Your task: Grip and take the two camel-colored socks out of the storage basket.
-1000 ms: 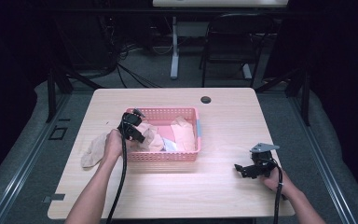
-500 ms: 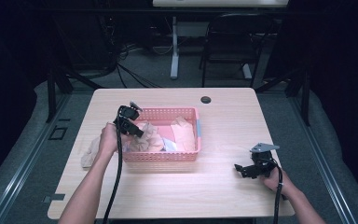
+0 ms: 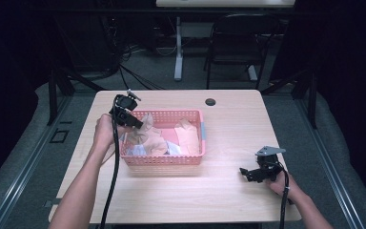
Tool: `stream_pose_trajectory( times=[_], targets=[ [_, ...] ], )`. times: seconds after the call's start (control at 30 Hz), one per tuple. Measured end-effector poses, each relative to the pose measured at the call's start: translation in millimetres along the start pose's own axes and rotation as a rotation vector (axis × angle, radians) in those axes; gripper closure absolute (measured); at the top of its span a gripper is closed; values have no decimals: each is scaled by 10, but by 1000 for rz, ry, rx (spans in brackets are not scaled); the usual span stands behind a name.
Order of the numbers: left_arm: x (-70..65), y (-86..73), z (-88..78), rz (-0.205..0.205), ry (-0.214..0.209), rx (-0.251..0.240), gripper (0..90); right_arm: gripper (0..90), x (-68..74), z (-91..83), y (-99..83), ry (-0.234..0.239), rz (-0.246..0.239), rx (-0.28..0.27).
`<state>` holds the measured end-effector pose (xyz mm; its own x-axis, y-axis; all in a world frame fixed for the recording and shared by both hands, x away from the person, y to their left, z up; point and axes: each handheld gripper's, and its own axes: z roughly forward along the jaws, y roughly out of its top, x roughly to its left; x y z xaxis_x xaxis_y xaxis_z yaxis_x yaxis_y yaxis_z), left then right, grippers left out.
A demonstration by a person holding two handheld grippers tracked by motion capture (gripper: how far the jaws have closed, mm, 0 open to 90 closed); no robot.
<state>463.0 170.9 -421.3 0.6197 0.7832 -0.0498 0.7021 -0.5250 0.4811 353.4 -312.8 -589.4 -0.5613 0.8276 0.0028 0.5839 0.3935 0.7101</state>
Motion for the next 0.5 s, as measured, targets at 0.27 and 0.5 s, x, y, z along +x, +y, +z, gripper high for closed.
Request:
stream_pose_trajectory(
  times=[0.27,0.5],
  targets=[
    [-21,122,-255,14,13,-33,842,0,0,0,0,0,0,0],
    [-44,214,-486,28,34,-63,842,0,1,-1,0,0,1,1]
  ],
)
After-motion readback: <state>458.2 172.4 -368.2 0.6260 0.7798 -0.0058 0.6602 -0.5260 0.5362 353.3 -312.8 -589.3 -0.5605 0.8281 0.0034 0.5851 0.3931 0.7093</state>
